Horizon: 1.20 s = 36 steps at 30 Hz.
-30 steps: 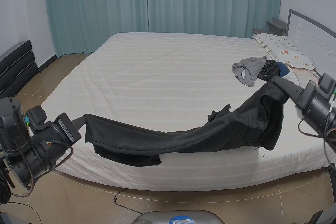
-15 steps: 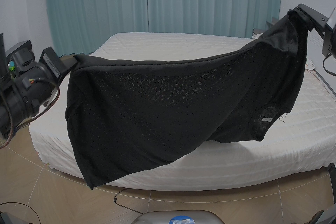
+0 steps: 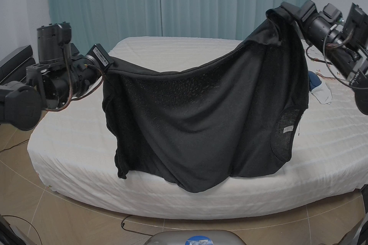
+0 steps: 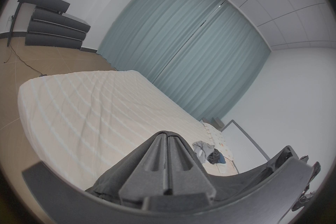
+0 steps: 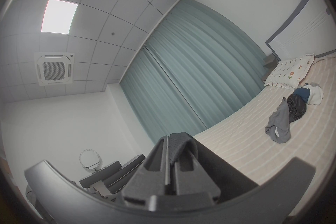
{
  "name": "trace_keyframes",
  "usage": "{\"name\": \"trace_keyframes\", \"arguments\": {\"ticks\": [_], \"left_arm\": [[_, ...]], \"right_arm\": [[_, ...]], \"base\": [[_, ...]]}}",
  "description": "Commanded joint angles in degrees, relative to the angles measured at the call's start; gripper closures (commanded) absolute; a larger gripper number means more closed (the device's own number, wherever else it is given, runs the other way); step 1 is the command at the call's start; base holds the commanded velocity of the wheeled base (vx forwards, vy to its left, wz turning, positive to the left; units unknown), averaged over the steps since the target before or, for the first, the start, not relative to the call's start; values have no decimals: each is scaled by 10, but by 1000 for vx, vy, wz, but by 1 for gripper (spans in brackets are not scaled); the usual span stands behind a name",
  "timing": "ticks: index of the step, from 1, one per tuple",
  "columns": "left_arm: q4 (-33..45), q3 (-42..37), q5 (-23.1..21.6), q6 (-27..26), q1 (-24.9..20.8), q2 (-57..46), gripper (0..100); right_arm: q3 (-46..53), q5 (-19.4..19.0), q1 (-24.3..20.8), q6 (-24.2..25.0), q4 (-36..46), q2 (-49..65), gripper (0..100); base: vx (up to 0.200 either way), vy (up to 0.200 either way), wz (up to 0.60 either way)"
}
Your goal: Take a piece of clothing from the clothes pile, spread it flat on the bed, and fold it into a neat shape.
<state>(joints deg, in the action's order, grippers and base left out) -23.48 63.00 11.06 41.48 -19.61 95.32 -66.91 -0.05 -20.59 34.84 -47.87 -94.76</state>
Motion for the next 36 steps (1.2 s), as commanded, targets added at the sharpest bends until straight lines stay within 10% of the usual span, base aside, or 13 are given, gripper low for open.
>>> {"name": "trace_keyframes", "arguments": {"ticks": [1, 25, 26, 27, 36], "left_arm": [[-1, 70, -4, 0, 28, 130, 100], [1, 252, 4, 2, 29, 427, 100], [4, 260, 4, 6, 31, 439, 0], [7, 267, 5, 9, 31, 448, 0], [18, 283, 17, 19, 47, 490, 0]], "right_arm": [[-73, 3, 5, -1, -13, -134, 100], [-176, 77, 35, -5, -32, -446, 100], [-187, 75, 35, -5, -31, -464, 100], [-192, 75, 36, -5, -30, -472, 0], [-197, 76, 60, 6, 8, -525, 0]], "base": [[200, 0, 0], [75, 0, 0], [0, 0, 0], [0, 0, 0], [0, 0, 0]]}}
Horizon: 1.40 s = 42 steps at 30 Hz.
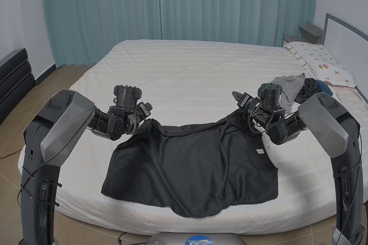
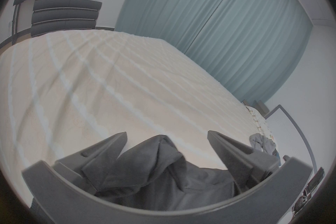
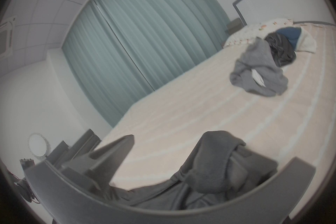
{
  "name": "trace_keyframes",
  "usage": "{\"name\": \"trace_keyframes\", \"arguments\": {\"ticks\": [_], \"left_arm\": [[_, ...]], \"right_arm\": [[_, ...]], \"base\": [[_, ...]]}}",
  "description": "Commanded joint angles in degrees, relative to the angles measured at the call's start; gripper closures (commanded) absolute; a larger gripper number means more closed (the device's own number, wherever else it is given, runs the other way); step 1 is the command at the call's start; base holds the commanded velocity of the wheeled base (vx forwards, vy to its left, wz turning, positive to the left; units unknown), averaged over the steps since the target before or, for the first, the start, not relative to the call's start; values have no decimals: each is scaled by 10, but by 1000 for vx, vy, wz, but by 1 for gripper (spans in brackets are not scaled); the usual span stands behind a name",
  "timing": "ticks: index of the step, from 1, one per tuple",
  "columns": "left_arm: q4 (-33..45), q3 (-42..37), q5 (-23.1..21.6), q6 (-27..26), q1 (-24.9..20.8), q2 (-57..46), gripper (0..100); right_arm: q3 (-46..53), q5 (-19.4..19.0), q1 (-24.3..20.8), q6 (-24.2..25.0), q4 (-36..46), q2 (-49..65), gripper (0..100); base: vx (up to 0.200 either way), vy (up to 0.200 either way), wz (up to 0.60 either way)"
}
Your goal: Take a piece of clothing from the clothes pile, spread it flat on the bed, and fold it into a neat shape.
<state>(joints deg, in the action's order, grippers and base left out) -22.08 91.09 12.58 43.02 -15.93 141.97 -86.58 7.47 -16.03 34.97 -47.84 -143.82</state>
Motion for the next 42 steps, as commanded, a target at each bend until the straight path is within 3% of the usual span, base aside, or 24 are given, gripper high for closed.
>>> {"name": "trace_keyframes", "arguments": {"ticks": [1, 5, 8, 11, 19, 27, 34, 42], "left_arm": [[12, -4, 2, 12, 17, 19, 0], [21, -26, -6, 38, 35, -6, 0], [20, -63, -38, 53, 44, -31, 0], [20, -82, -64, 53, 45, -44, 0], [21, -84, -63, 52, 19, -41, 0], [17, -142, -56, 55, 13, -93, 0], [-26, -330, -52, 84, 20, -225, 0], [-53, -422, -63, 114, 20, -266, 0]], "right_arm": [[0, 0, 28, 17, 18, -30, 0], [-8, 0, 52, 72, 45, -14, 0], [-5, -7, 70, 144, 61, 13, 0], [8, -15, 82, 174, 75, 32, 0], [100, -22, 91, 178, 91, 65, 0], [249, -66, 102, 180, 10, 137, 0], [410, -102, 94, 178, -97, 203, 0], [490, -115, 73, 176, -165, 236, 0]], "base": [[0, 0, 0], [0, 0, 0], [0, 0, 0], [0, 0, 0], [0, 0, 0], [0, 0, 0], [0, 0, 0], [0, 0, 0]]}}
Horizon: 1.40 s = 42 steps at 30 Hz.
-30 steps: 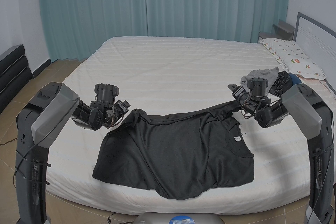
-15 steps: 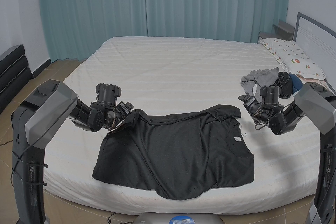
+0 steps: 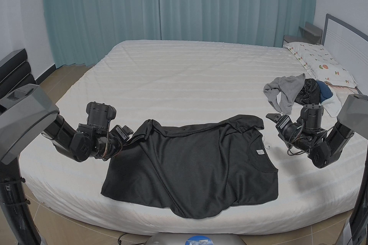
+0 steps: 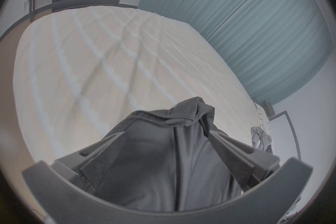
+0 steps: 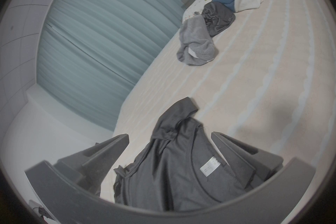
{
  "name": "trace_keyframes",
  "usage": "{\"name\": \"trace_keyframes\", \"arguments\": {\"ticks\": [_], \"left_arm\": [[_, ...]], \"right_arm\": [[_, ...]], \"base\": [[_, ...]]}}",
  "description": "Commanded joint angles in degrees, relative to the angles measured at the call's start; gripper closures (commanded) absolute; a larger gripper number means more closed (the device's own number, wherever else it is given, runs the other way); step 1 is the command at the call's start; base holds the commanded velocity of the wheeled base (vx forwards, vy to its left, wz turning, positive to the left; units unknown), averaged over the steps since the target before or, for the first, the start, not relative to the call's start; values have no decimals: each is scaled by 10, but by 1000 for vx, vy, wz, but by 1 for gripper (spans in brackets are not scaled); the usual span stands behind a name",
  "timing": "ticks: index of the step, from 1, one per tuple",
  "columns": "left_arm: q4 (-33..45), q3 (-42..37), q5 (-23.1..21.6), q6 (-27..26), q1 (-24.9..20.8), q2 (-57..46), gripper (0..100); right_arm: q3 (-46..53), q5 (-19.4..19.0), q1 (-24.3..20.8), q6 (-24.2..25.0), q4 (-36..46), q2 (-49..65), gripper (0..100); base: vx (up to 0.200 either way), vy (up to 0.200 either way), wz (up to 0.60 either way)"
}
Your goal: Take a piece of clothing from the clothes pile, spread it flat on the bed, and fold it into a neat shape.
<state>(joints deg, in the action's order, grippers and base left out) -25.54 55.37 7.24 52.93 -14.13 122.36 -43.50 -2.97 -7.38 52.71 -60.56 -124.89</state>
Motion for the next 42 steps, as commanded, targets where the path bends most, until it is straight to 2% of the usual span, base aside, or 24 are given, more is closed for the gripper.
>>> {"name": "trace_keyframes", "arguments": {"ticks": [1, 7, 19, 28, 33, 37, 42], "left_arm": [[-21, -69, -10, 16, 2, -69, 0], [-59, -100, -11, 29, 1, -68, 0], [-86, -109, -12, 45, -2, -69, 0], [-85, -111, -12, 50, -7, -68, 0], [-86, -108, -12, 50, -7, -66, 0], [-87, -89, -12, 49, -8, -49, 0], [-83, -25, -8, 46, -8, 7, 0]], "right_arm": [[61, -11, -13, -2, -41, 46, 0], [61, -12, -12, -2, -43, 36, 0], [66, -24, -12, -2, -42, 25, 0], [66, -27, -13, -4, -41, 21, 0], [66, -27, -14, -4, -40, 18, 0], [66, -27, -15, -4, -40, 13, 0], [67, -27, -17, -4, -41, 5, 0]], "base": [[0, 0, 0], [200, 0, 0], [0, 0, 0], [0, -200, 0], [0, 0, 0], [0, 0, 0], [0, 0, 0]]}}
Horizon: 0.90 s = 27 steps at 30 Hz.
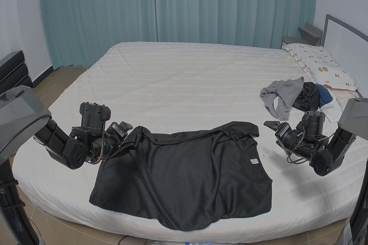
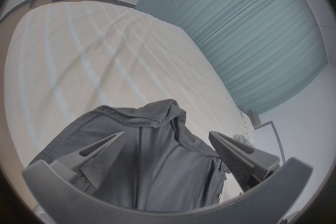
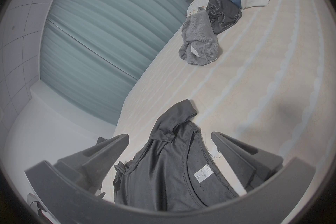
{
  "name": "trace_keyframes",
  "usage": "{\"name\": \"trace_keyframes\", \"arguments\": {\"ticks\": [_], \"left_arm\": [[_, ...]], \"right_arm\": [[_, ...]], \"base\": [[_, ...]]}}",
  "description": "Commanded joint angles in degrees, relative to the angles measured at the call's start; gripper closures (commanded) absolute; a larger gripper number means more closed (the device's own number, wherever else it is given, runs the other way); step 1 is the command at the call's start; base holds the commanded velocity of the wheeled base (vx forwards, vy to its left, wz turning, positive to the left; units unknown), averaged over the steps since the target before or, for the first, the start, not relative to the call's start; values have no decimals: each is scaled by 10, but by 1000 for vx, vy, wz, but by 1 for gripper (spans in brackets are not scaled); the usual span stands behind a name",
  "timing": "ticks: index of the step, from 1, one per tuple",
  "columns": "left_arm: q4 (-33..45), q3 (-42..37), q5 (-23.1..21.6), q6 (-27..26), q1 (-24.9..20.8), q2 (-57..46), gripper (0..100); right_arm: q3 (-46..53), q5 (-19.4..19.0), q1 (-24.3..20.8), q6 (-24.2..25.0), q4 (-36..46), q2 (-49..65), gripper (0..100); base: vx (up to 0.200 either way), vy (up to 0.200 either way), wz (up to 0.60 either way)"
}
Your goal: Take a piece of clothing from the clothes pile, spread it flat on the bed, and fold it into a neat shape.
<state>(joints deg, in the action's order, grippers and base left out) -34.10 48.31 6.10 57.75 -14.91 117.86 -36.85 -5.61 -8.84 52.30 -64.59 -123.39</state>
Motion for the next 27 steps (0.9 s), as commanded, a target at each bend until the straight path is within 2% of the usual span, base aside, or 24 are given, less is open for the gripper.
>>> {"name": "trace_keyframes", "arguments": {"ticks": [1, 4, 11, 20, 23, 25, 26, 27], "left_arm": [[6, 64, 5, -4, 0, 65, 0], [7, 95, 6, -10, -1, 91, 0], [7, 148, 8, -70, -9, 149, 0], [8, 197, 10, -105, -20, 188, 0], [11, 225, 27, -139, -19, 218, 0], [18, 251, 59, -159, -18, 243, 0], [20, 262, 74, -168, -17, 253, 100], [21, 272, 87, -177, -17, 262, 100]], "right_arm": [[0, 0, -3, 0, -1, -11, 0], [0, 0, -6, 0, -1, -11, 0], [-1, 0, -6, 0, -2, -18, 0], [-2, 0, -6, 0, -2, -19, 0], [-3, 0, -6, 0, -2, -19, 0], [-3, 0, -6, -1, -2, -19, 0], [-4, 0, -5, 0, -2, -20, 0], [-5, 0, -6, 0, -2, -22, 0]], "base": [[0, 0, 0], [0, 0, 0], [0, 0, 0], [0, 0, 0], [0, 0, 0], [0, 0, 0], [0, 0, 0], [0, 0, 0]]}}
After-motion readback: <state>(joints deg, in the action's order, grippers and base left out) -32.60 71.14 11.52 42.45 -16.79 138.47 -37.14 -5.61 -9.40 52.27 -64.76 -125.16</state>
